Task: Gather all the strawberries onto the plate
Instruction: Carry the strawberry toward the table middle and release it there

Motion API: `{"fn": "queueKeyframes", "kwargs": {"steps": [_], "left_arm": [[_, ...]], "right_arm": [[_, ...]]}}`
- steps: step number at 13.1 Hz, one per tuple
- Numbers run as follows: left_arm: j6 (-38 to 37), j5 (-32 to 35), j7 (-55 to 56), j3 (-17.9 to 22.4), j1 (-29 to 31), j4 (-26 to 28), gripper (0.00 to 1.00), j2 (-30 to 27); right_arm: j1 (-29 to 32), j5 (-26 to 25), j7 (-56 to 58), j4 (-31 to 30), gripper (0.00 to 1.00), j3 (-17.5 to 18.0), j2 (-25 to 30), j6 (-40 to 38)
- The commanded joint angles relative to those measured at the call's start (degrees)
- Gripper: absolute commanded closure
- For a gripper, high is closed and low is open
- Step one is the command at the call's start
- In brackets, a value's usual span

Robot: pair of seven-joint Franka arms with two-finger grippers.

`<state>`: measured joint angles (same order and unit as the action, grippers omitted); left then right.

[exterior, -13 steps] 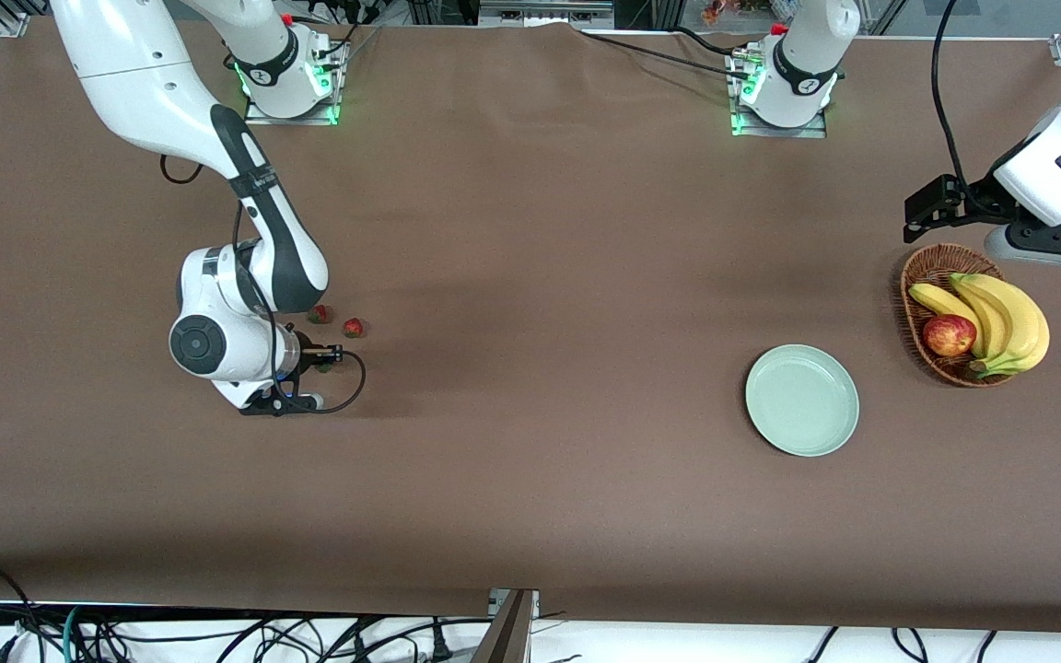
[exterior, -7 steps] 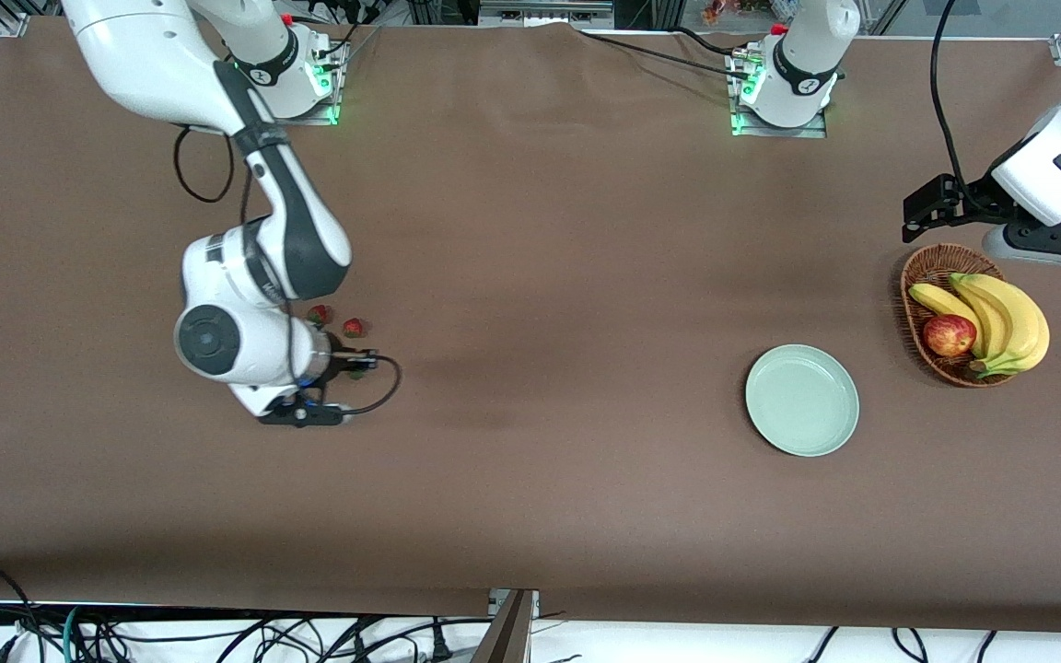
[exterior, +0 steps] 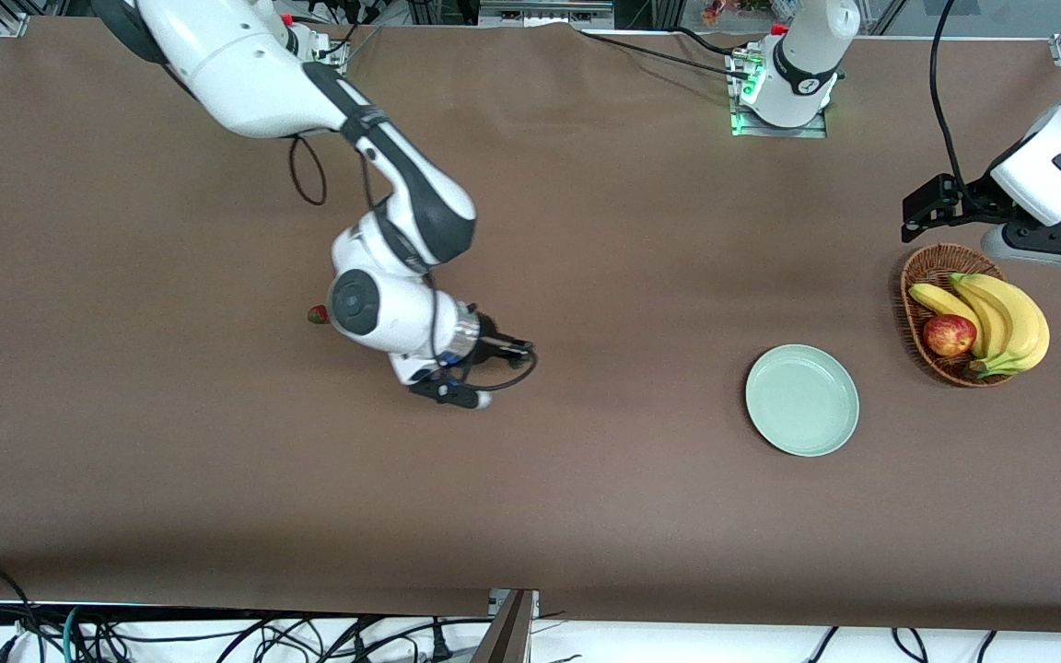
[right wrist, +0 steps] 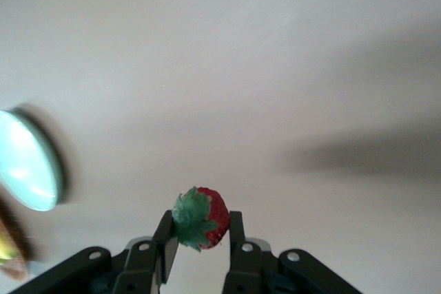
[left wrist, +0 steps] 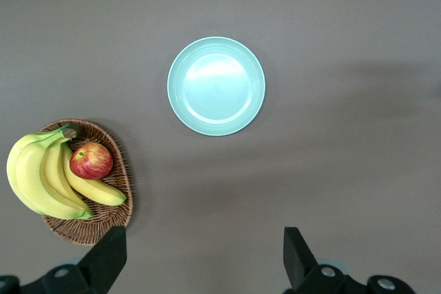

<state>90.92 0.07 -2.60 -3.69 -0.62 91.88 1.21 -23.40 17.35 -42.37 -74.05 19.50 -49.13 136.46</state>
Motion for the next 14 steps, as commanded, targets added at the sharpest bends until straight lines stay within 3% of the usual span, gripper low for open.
{"fn": "queueKeyframes", "kwargs": {"steps": [1,5,7,10,14], "left_arm": [[-0.83,1.33,0.4,-0.17,-0.17,-0.55,0.0,-0.59],[-1.71,1.33,0.05,0.0,-0.17,-1.87,0.0,1.34],[-2.06,1.33,-0.04,0.0,-0.17,-2.05,0.0,1.52],[-2.06,1.33,0.05,0.0,-0.26,-2.05,0.0,1.52],[-2.15,1.33,0.05,-0.17,-0.26,-1.88,0.0,1.61]], "right_arm": [[-6.89,1.19,-6.83,2.77,0.78,0.1,-4.47,10.36],[-16.66,1.11,-13.35,3.82,0.78,-0.25,-12.11,31.02],[-18.43,1.11,-14.92,6.28,0.77,-0.25,-13.53,32.47],[-19.66,0.93,-15.99,6.82,0.6,-0.42,-14.14,34.04],[-22.29,0.67,-15.73,6.73,0.59,-4.37,-16.17,35.46]]}}
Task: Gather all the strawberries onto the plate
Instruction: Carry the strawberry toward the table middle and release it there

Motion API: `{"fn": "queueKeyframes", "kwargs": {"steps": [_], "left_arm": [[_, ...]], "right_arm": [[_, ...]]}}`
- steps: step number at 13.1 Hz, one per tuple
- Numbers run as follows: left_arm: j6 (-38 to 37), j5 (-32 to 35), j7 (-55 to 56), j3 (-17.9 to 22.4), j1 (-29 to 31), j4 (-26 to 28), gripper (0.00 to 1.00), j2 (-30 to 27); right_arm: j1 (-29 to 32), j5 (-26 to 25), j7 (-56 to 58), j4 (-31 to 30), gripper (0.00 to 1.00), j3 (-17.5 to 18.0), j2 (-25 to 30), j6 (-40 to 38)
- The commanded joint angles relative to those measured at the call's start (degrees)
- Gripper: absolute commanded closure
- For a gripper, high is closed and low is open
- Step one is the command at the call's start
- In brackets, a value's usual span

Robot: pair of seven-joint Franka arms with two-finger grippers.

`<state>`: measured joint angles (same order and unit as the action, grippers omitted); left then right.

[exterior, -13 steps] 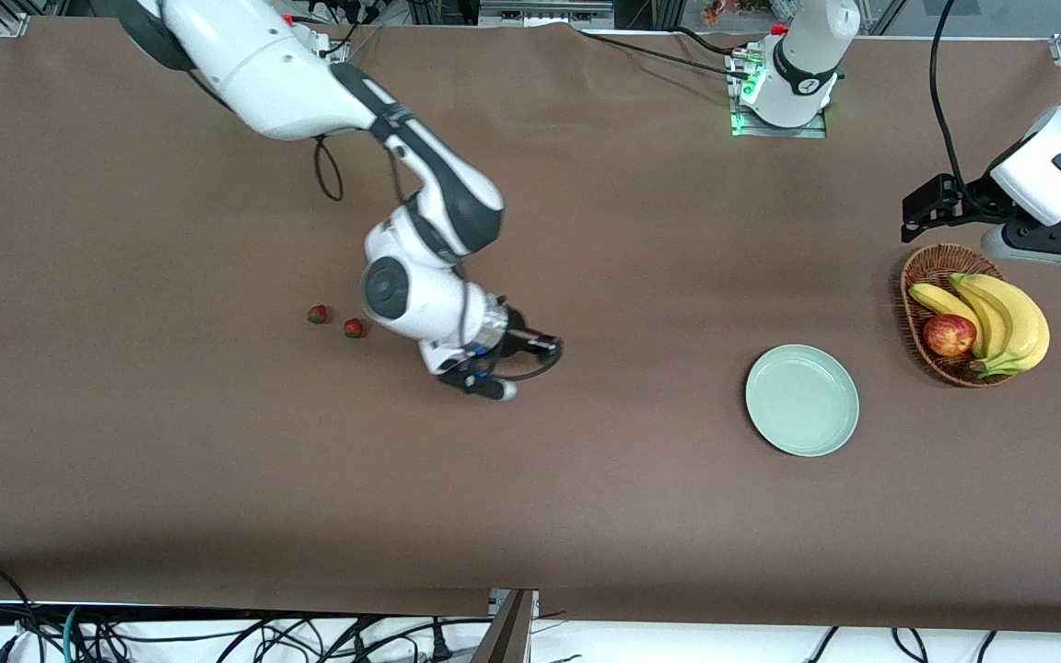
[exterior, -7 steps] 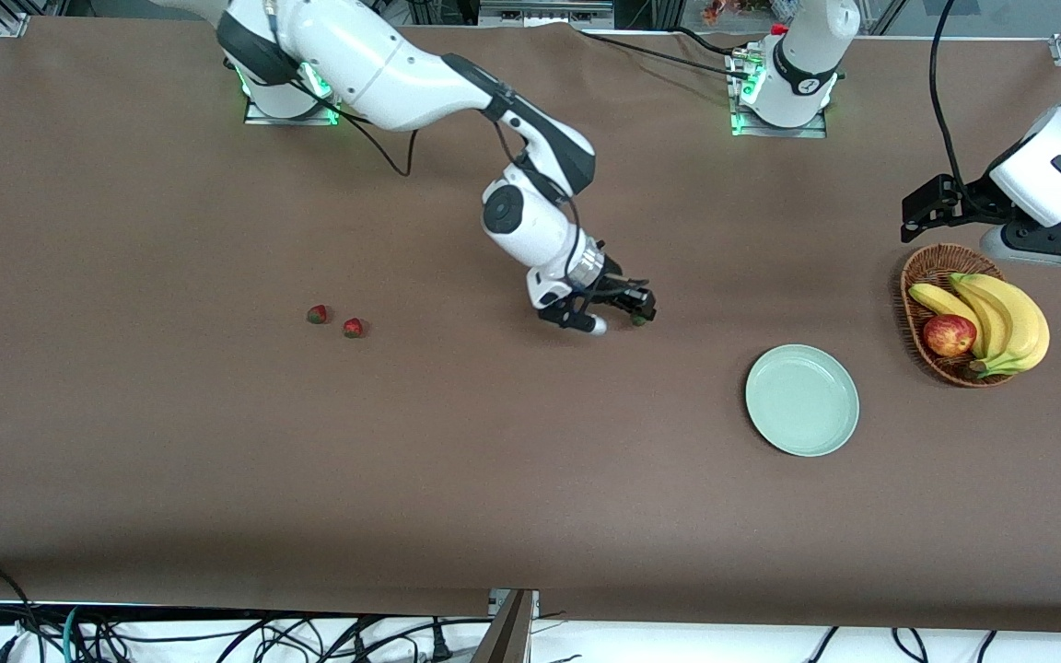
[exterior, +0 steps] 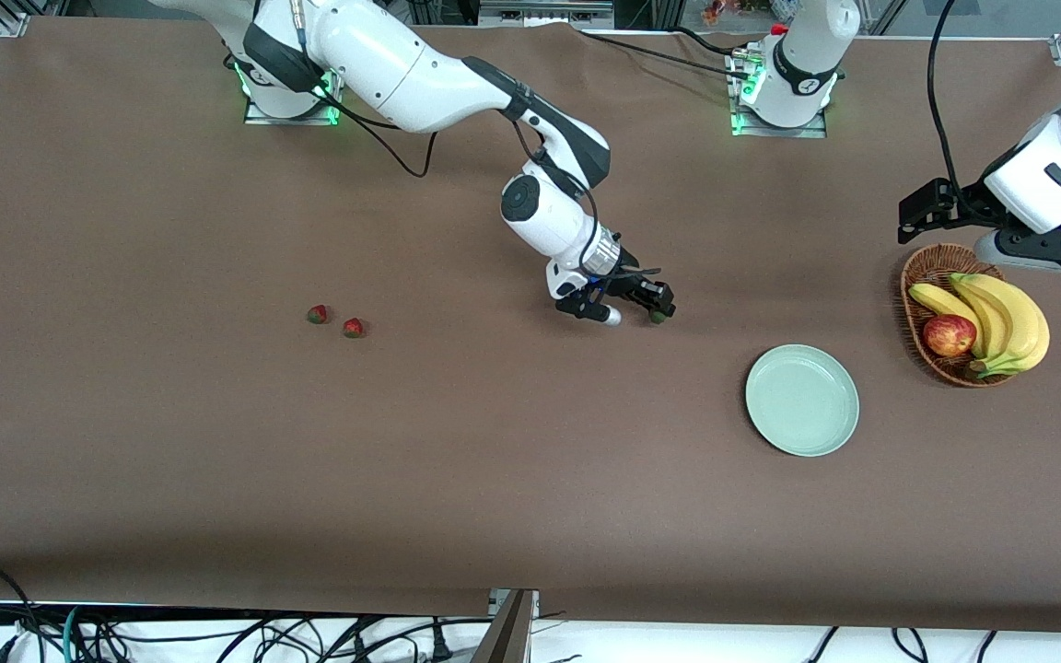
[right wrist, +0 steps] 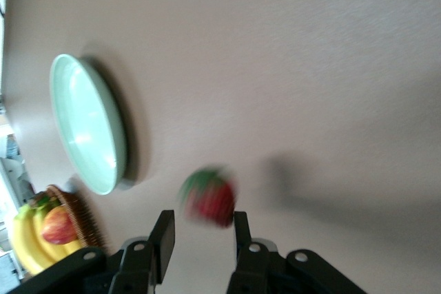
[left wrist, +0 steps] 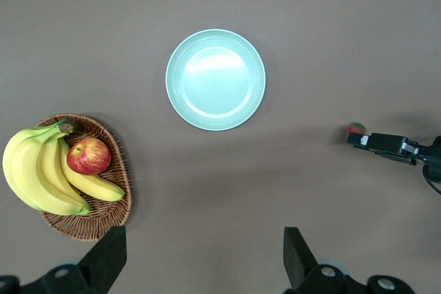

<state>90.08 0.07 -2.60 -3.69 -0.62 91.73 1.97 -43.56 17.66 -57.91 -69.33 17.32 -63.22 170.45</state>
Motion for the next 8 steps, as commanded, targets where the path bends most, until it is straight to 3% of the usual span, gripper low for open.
{"fn": "queueKeyframes", "kwargs": {"steps": [1,3,6,8], "left_arm": [[-1.57,1.25,0.14,-0.61,-0.26,-1.55,0.0,0.84],[-6.04,1.16,0.22,-1.92,-0.26,-1.64,0.0,1.98],[-5.97,0.46,0.14,-2.2,0.18,-1.64,0.0,3.47],[-5.8,0.37,-0.39,-2.02,0.97,-1.73,0.0,4.61]], "right_arm": [[-2.14,0.27,0.08,1.92,0.57,-2.37,-2.17,1.47],[-1.79,0.27,-0.09,2.0,0.31,-2.46,-1.74,1.38],[0.13,0.1,0.17,1.92,0.19,-2.46,1.51,-0.54],[3.2,-1.47,0.87,1.91,0.18,-3.42,4.49,-8.59]]}}
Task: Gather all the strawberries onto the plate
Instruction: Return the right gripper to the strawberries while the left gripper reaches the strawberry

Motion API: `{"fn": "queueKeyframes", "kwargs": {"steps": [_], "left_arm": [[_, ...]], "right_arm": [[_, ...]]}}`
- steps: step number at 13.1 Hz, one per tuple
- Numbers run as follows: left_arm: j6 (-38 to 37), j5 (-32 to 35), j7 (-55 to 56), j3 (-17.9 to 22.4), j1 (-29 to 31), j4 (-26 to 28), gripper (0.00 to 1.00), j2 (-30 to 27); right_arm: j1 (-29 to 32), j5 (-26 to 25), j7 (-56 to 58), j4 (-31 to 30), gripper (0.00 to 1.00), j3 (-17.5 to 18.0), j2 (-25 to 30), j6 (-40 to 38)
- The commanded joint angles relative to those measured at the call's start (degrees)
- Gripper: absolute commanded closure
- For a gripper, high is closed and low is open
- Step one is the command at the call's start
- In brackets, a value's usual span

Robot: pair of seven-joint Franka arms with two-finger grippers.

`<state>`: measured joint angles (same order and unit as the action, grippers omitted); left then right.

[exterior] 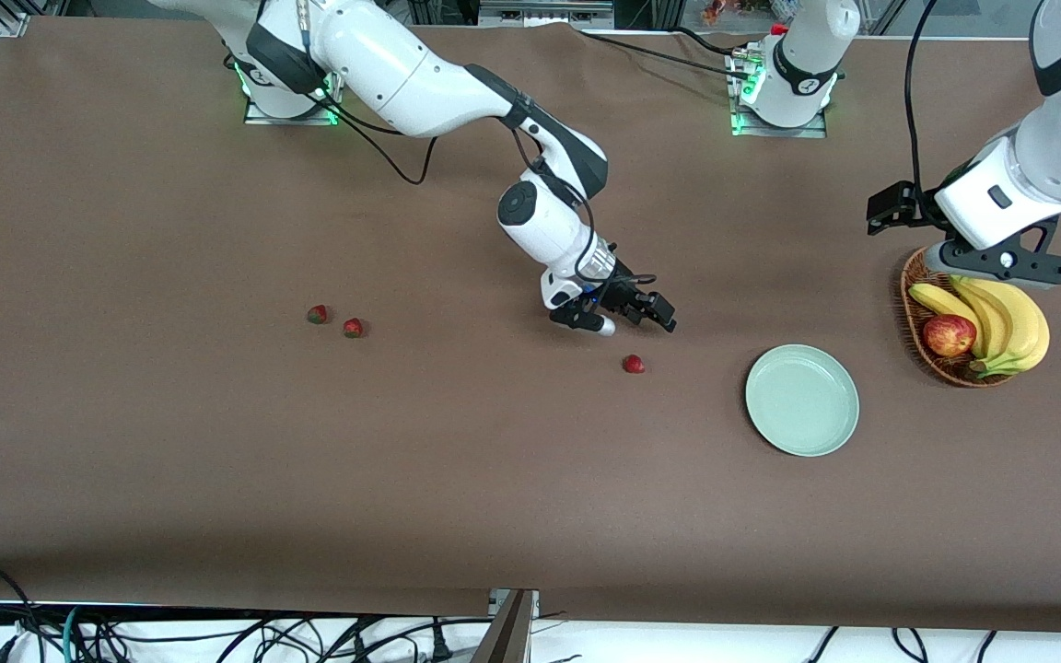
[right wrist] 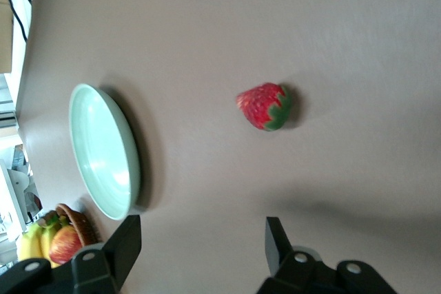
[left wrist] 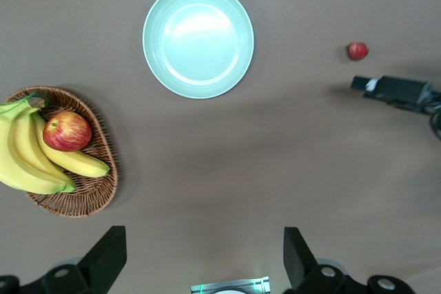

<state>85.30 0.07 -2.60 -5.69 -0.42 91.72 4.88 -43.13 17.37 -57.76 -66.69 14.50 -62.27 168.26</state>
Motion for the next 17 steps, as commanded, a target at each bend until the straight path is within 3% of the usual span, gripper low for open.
{"fn": "queueKeyframes", "kwargs": {"steps": [1,4,7,9,12,14,17], "left_arm": [[-0.32,0.37,-0.3,-0.02,0.94,-1.89,0.0,2.67],[8.44,-0.59,0.05,0.07,0.77,-1.89,0.0,8.72],[21.79,-5.94,8.78,-0.2,-2.82,-1.63,0.0,16.81],[27.17,-6.22,19.68,-0.2,-7.55,-1.72,0.0,20.85],[37.18,-5.79,29.21,-0.2,-13.89,-1.63,0.0,28.05],[43.25,-5.61,31.94,-0.02,-18.28,-1.11,0.0,32.8],[48.89,-5.34,34.33,-0.11,-19.71,-0.32,0.0,35.8]], "right_arm": [[4.27,-4.16,0.9,-0.73,0.16,-1.74,5.47,-12.63],[10.94,-12.17,6.05,-0.73,0.15,-2.11,11.19,-30.57],[19.02,-12.62,23.17,-0.81,0.14,-2.19,14.62,-45.34],[21.06,-12.71,30.84,-3.95,0.12,-5.95,18.48,-54.49],[21.07,-12.71,41.48,-15.71,0.12,-13.07,25.69,-55.68],[21.07,-12.8,42.65,-25.11,0.12,-14.93,30.08,-54.28],[21.07,-13.24,42.65,-37.44,0.12,-15.9,33.97,-45.34]]}}
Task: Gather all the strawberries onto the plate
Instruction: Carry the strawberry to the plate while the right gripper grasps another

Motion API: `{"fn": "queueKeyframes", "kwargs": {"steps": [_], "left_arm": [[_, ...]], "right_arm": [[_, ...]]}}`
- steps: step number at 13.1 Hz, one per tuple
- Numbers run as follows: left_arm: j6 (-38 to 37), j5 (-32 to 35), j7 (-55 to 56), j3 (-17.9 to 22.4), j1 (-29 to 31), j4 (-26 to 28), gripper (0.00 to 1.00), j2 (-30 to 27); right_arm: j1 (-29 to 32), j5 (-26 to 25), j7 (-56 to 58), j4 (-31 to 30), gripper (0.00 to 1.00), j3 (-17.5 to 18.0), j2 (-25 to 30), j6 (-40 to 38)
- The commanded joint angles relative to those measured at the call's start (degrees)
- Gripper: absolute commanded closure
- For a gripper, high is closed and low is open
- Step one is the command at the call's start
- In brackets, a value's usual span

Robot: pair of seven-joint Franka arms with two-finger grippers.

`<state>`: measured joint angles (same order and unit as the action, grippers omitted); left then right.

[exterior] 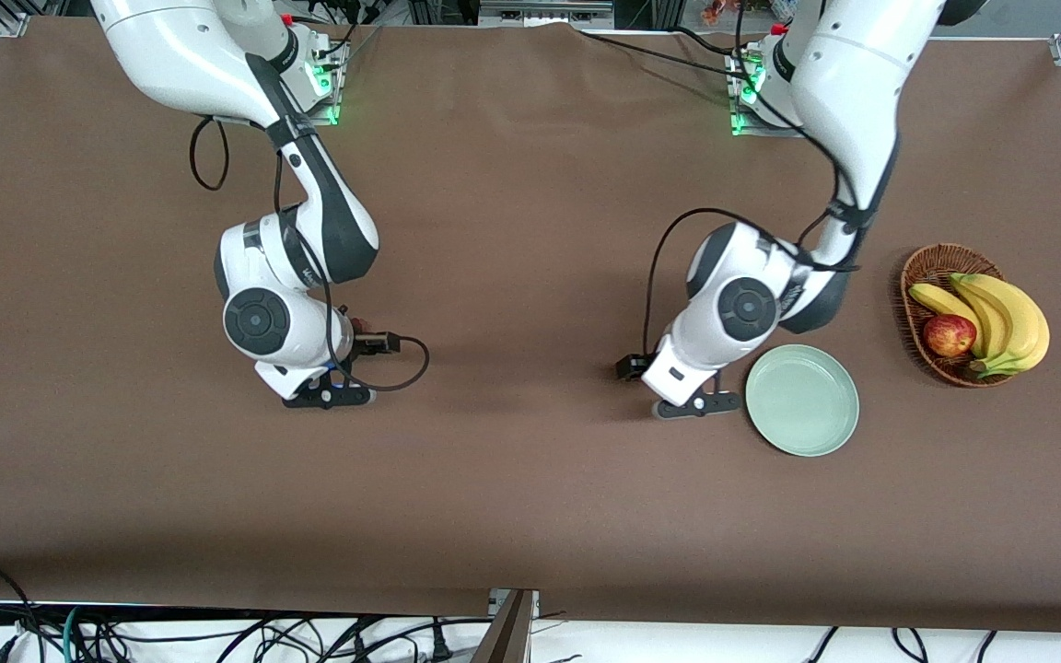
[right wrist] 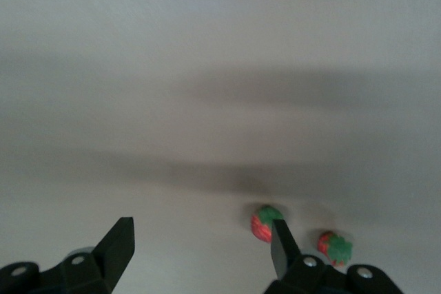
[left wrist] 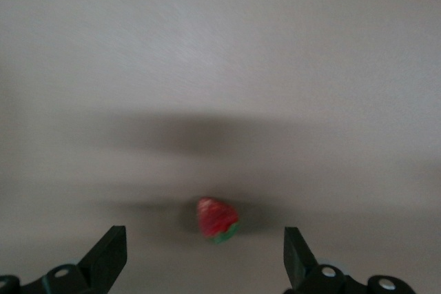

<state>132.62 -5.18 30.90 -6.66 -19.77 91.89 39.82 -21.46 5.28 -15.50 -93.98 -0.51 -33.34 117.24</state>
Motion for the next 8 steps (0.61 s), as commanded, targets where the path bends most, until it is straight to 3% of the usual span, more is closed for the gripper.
{"fn": "queueKeyframes", "kwargs": {"steps": [1,3,5,8], "left_arm": [[3.68,-0.18,0.82,0.86,-1.31,0.3,0.1,1.74],[6.94,-0.18,0.83,1.12,-2.2,2.75,0.38,2.36],[7.04,-0.18,0.91,1.21,-2.12,4.34,0.59,2.1],[6.86,-0.09,1.18,1.21,-2.2,5.13,0.77,1.75]], "right_arm": [[-0.6,-1.15,0.39,-11.65,0.12,-0.9,5.04,7.45],[-0.69,-1.15,0.39,-15.07,0.12,-0.9,5.04,10.79],[-0.69,-1.15,0.38,-19.98,0.13,-0.9,5.04,17.01],[-0.69,-0.97,0.03,-24.4,0.22,-0.72,4.6,24.16]]}}
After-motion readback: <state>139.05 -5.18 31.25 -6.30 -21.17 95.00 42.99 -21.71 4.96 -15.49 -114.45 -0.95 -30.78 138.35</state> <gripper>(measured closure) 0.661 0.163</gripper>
